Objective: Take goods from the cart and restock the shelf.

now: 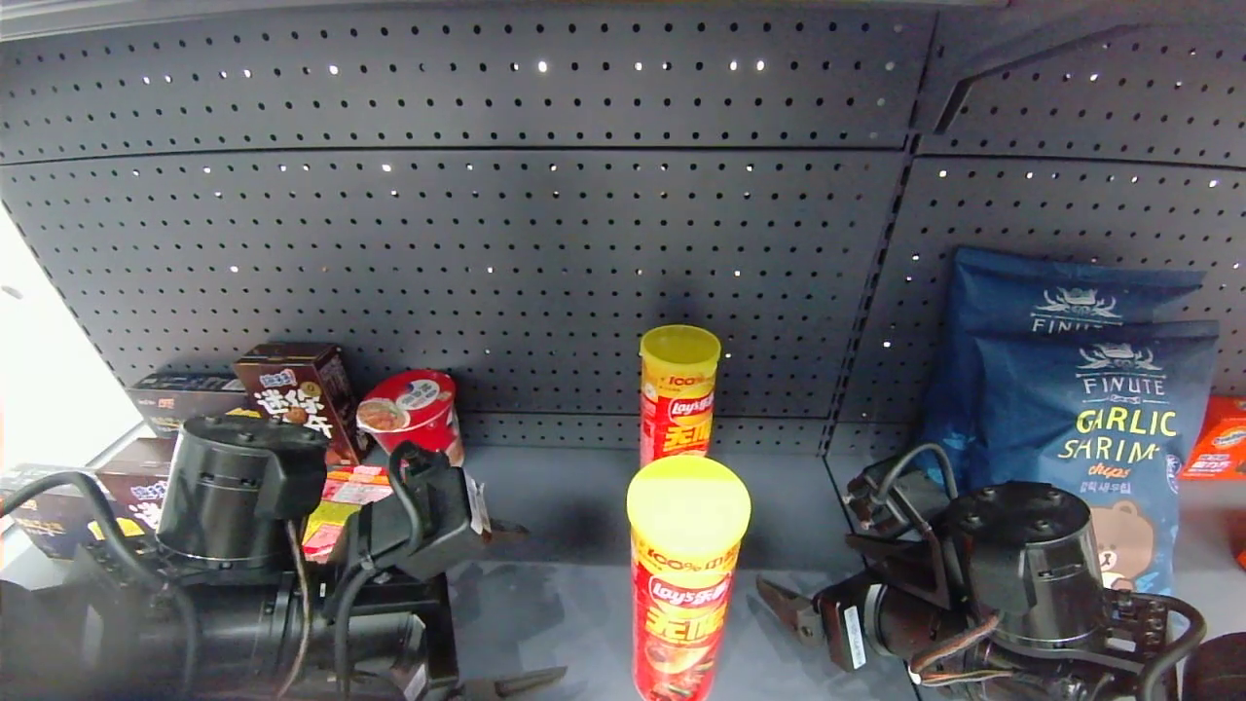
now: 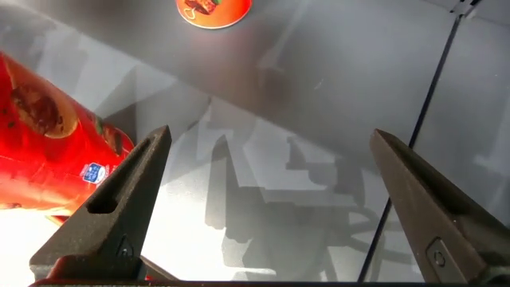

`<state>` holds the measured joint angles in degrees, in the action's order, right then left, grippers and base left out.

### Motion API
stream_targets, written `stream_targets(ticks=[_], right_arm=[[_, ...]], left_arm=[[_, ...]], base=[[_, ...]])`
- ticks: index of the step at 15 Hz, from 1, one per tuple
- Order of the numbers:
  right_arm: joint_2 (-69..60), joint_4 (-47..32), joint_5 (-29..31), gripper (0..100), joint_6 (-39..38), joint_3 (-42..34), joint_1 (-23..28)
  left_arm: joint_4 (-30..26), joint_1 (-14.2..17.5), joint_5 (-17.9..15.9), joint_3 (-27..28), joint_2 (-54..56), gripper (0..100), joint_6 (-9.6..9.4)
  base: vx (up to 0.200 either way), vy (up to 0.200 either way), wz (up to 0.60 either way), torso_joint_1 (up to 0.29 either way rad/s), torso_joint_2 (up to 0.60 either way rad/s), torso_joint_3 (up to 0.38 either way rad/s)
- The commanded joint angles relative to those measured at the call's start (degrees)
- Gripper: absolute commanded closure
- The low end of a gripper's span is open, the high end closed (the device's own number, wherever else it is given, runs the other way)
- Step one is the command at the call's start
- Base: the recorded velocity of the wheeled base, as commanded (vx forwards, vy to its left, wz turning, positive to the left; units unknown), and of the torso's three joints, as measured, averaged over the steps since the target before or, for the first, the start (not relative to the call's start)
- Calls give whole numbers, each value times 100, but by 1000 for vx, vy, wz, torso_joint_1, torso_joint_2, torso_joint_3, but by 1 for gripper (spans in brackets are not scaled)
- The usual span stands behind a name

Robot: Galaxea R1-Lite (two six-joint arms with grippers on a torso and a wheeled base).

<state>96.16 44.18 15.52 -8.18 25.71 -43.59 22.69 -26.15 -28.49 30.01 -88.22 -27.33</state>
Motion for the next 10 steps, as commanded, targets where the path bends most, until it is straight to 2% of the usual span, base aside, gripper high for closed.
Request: stream_targets(ticks=[1,6,10], right_arm=[[8,3,-5,0,1,4,18],[26,3,-14,0,1,22,35],[34,12,-23,0,1,39,35]], left_arm=[[8,-110,63,22,-318,0,0],[34,-224,397,303,-907,0,0],[43,-312,432,585,-1206,0,9]], base=[[0,0,0,0,0,0],[0,0,0,0,0,0],[0,0,0,0,0,0]])
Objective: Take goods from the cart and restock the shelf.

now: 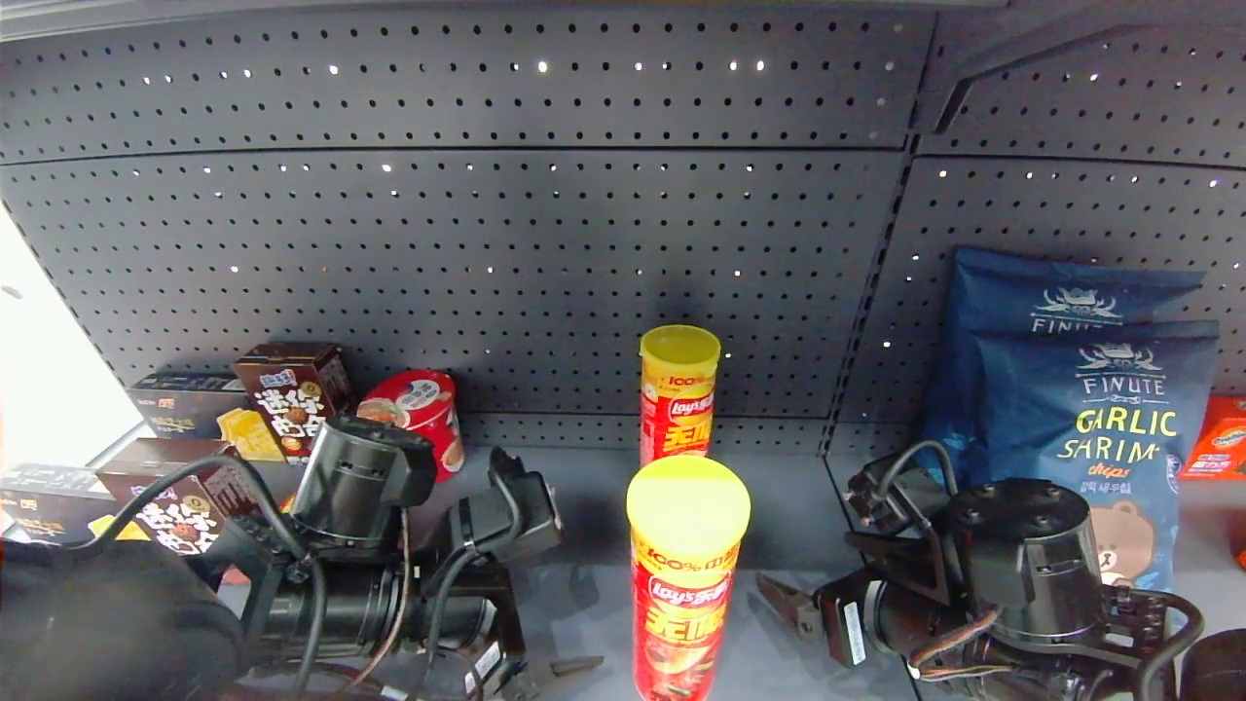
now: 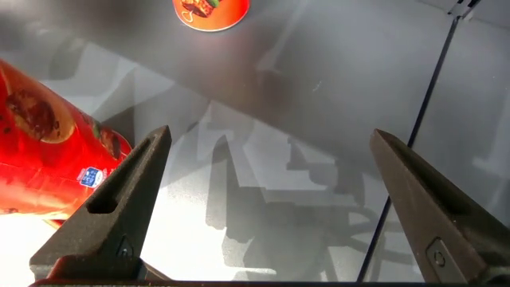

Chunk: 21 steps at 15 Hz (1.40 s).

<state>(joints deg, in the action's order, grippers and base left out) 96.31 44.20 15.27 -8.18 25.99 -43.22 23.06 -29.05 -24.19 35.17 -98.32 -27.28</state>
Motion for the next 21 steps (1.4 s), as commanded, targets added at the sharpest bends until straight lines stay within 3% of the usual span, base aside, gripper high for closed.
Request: stream_targets(ticks=[1,6,21], right_arm=[[29,9,2,0,1,11,-3],[29,9,-7,0,1,3,-3],[29,18,-25,0,-8,-24,76]], left_arm=[[14,-57,2,113,-258,0,4],[23,-92,2,500,-592,0,4],[23,-162,10,658,-768,0,12]], base=[[0,0,0,0,0,0],[0,0,0,0,0,0],[0,0,0,0,0,0]])
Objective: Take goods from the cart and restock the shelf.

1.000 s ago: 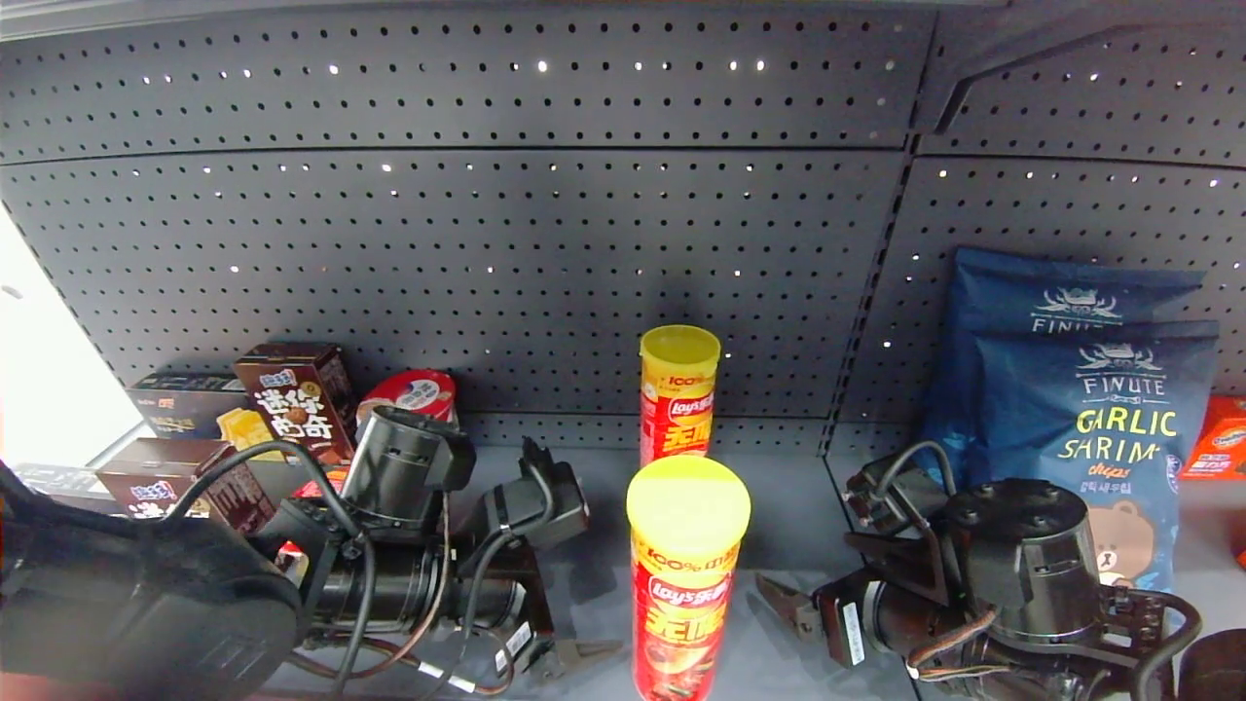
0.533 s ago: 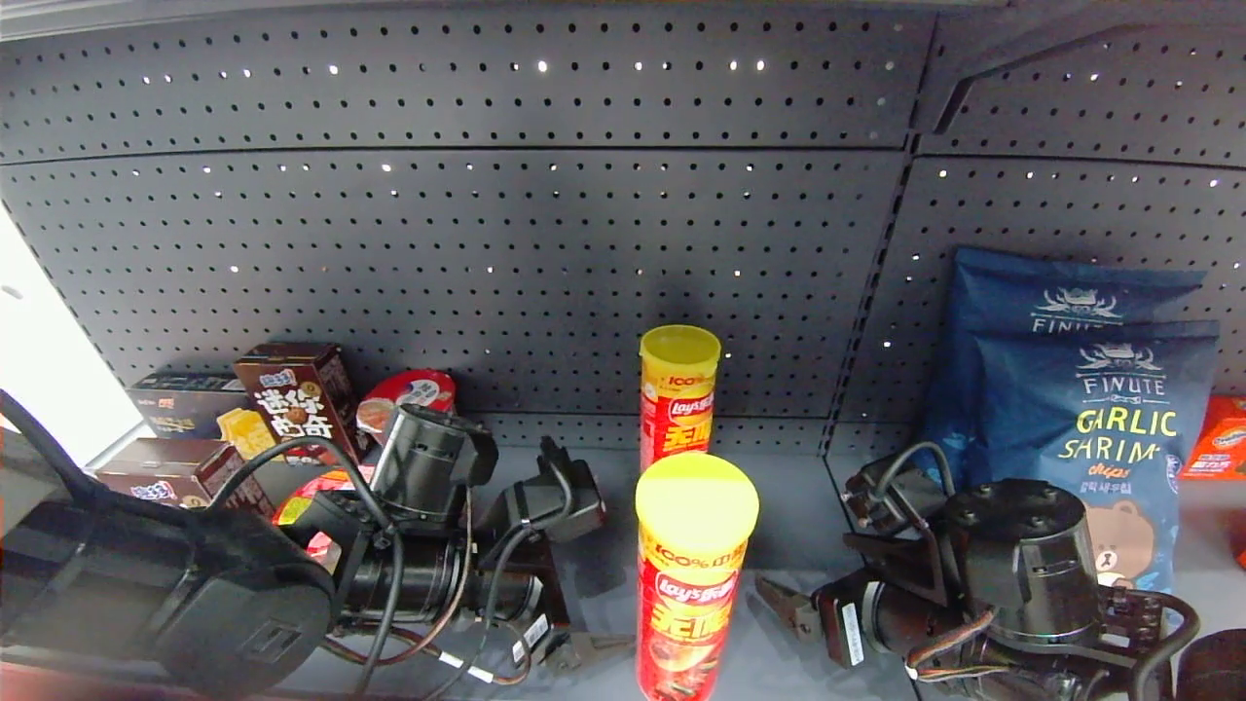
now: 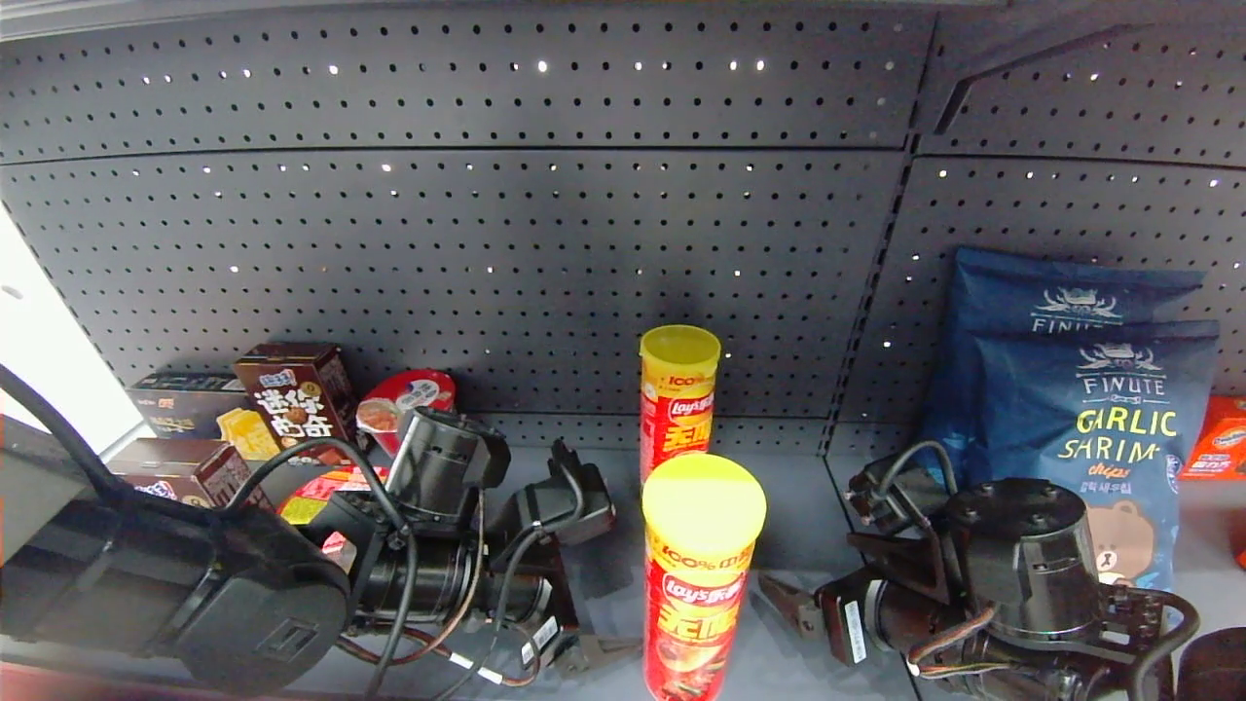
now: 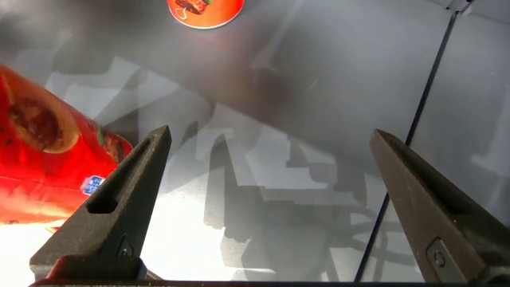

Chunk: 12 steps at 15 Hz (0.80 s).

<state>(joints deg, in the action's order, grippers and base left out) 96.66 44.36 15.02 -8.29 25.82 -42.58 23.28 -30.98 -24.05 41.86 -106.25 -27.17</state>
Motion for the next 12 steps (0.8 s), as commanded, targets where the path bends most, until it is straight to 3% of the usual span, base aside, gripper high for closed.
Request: stream_targets(ticks=[1,6,12], right_arm=[[-24,2,1,0,-6,-16,13],[-42,11,10,0,3,2,-5],[20,2,10,0,20,-86,-356]], left_arm=[[1,65,41,-11,114,0,1],[-34,391,76,-82,869,0,1],[1,417,120,-319,1142,0,1]], base=[[0,0,0,0,0,0],[0,0,0,0,0,0],[0,0,0,0,0,0]])
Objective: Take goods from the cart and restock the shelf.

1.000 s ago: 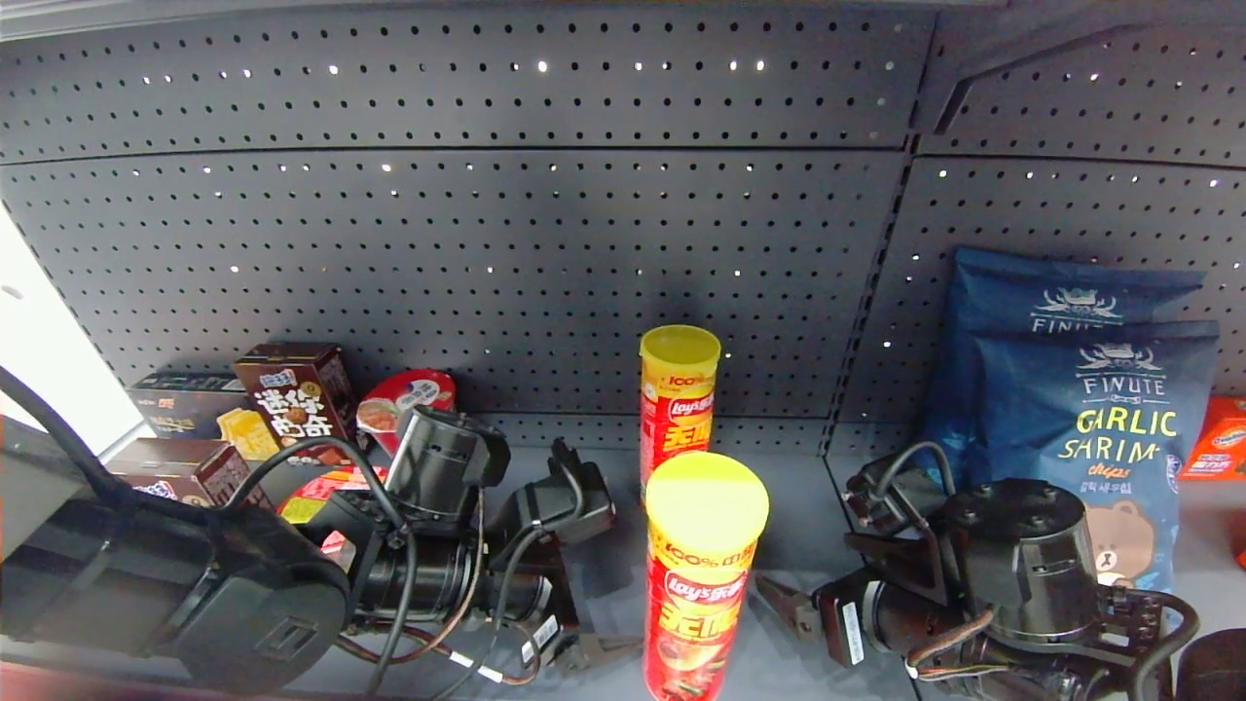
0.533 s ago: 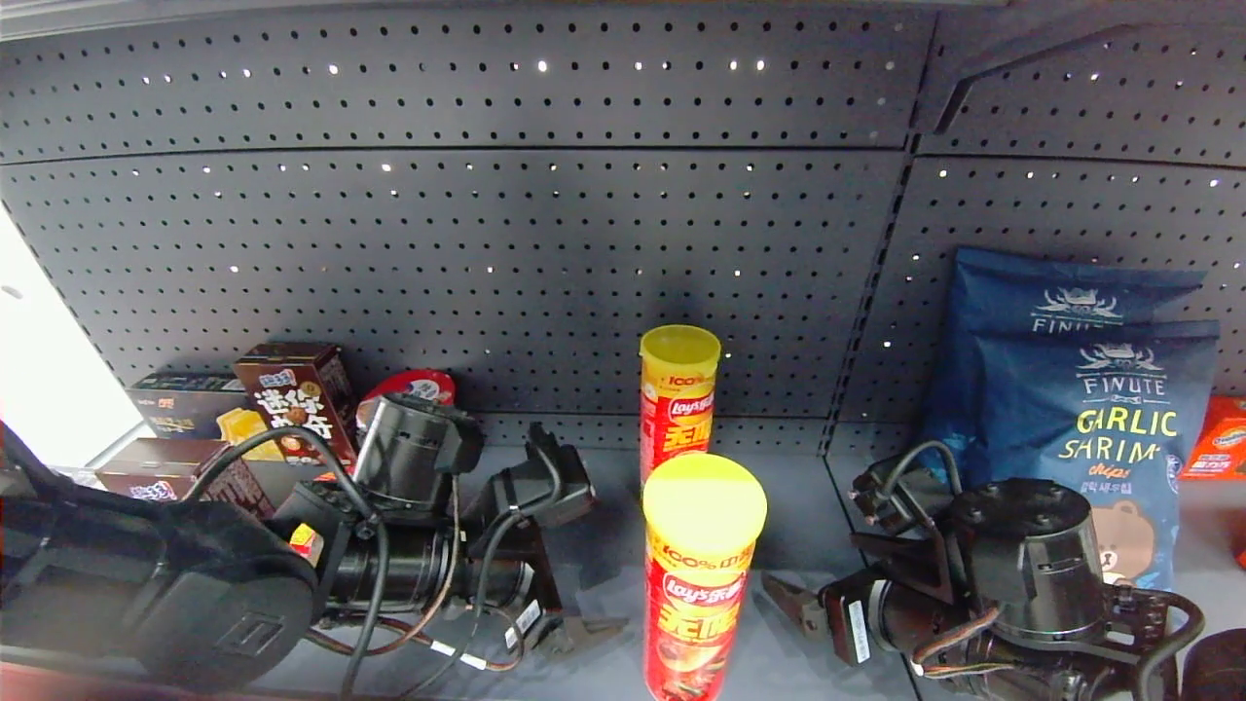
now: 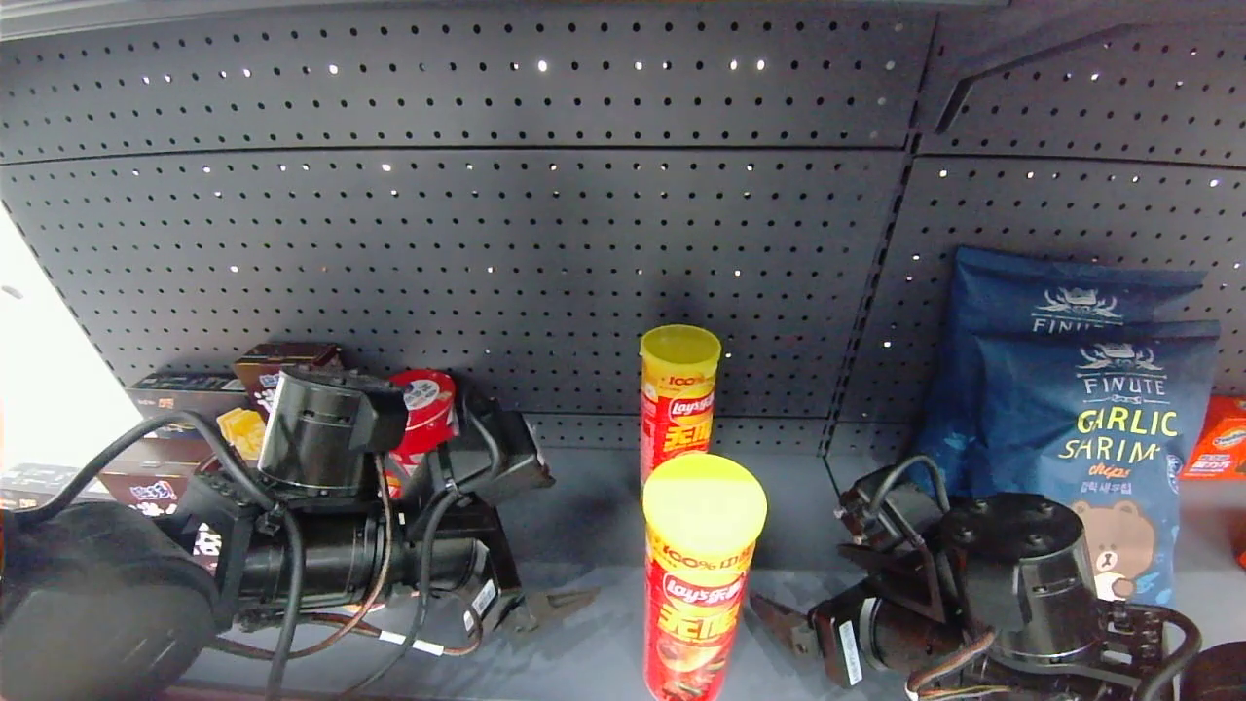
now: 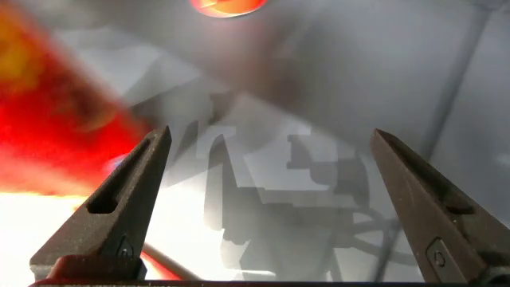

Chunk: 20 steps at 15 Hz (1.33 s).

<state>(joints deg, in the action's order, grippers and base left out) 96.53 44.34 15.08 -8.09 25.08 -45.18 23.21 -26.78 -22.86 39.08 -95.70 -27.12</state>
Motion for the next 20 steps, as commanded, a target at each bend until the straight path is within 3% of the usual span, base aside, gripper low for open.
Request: stream_targets(ticks=[1,10,16,19,20], right_arm=[[77,-4,13,0,1,-3,-290],[305,5,13,0,1,94,-422],[42,14,13,0,-34,15,-105],[-125,49,30,0,-61,85,27],[-380,49,21,0,-61,112,282]], left_arm=[[17,6,1,-147,121,0,-3],[8,85,-8,-182,148,0,-21],[34,94,18,-138,157,0,32],[34,94,220,135,218,0,120],[43,94,633,521,517,0,656]], base=[[0,0,0,0,0,0],[0,0,0,0,0,0],[0,0,0,0,0,0],[0,0,0,0,0,0],[0,0,0,0,0,0]])
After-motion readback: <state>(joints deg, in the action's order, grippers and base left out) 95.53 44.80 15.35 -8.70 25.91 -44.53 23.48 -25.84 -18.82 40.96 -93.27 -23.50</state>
